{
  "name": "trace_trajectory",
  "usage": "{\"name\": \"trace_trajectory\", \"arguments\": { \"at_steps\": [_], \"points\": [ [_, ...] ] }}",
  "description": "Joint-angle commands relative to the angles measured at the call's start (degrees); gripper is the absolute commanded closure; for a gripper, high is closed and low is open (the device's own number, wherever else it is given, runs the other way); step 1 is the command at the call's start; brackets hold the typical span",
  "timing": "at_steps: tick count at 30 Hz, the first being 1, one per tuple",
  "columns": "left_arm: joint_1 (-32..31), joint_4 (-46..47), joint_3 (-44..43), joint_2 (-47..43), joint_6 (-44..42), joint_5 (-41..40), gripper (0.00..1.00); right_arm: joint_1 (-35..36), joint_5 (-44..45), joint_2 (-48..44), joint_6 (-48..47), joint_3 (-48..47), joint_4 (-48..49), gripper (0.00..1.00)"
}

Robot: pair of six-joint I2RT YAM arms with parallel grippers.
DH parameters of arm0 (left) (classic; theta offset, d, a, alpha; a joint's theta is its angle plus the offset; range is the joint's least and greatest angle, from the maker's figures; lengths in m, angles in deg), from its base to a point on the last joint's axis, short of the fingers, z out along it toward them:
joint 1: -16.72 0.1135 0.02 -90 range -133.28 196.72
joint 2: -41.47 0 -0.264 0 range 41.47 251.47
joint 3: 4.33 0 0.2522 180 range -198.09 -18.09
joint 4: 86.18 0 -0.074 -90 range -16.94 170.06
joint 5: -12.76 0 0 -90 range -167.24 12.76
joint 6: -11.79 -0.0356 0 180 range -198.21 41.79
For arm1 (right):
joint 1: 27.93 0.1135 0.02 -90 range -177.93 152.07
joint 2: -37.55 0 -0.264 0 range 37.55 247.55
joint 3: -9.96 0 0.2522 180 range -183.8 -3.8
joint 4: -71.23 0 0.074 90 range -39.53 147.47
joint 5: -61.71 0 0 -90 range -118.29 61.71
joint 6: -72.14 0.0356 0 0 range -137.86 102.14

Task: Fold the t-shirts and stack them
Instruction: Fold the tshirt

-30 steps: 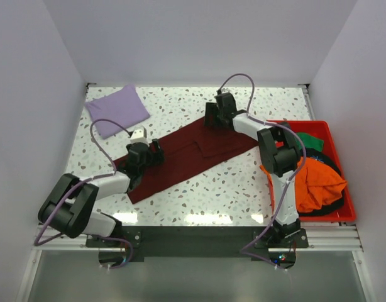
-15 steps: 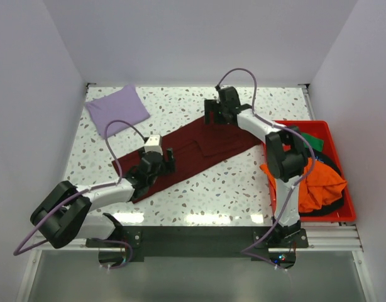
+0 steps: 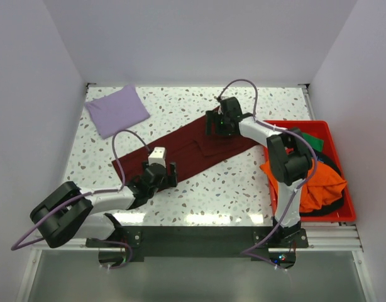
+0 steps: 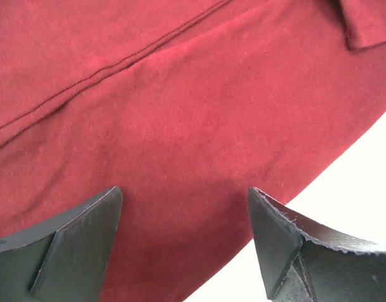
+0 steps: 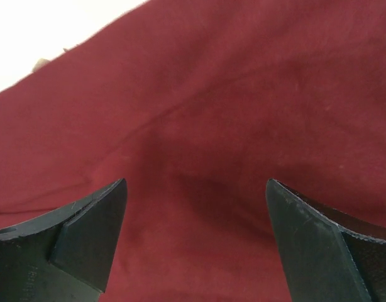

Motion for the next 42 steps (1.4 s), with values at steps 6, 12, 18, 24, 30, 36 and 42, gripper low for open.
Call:
{"name": "trace_trajectory", "arguments": {
  "at_steps": [6, 12, 18, 24, 30, 36, 42],
  "points": [
    [-4.3, 1.7, 2.9, 2.2, 5.1, 0.8, 0.14, 0.0, 1.5, 7.7, 0.9, -6.7, -2.2, 0.05],
    [-9.8, 4.1, 4.1, 3.1, 9.2, 3.2, 0.14, -0.3, 2.4, 14.4, 1.0, -14.5, -5.2, 0.05],
    [-15.8, 11.9, 2.6, 8.3, 12.3, 7.1, 0.14, -1.0, 2.4, 22.0, 0.2, -23.6, -8.4, 0.05],
    [-19.9, 22.1, -2.7, 18.2, 12.5, 12.2, 0.14, -1.5, 2.0, 30.2, -2.3, -36.1, -13.5, 0.05],
    [-21.9, 29.8, -8.6, 27.3, 10.9, 18.2, 0.14, -2.0, -1.0, 36.2, -4.8, -46.4, -17.4, 0.04],
    [-23.1, 34.1, -12.5, 31.9, 8.8, 20.7, 0.14, -2.2, -5.7, 38.1, -6.4, -50.0, -16.8, 0.02],
    [-23.8, 35.1, -14.3, 33.5, 7.4, 20.8, 0.14, -2.4, -7.3, 39.1, -6.4, -51.5, -15.9, 0.01]
  ]
}}
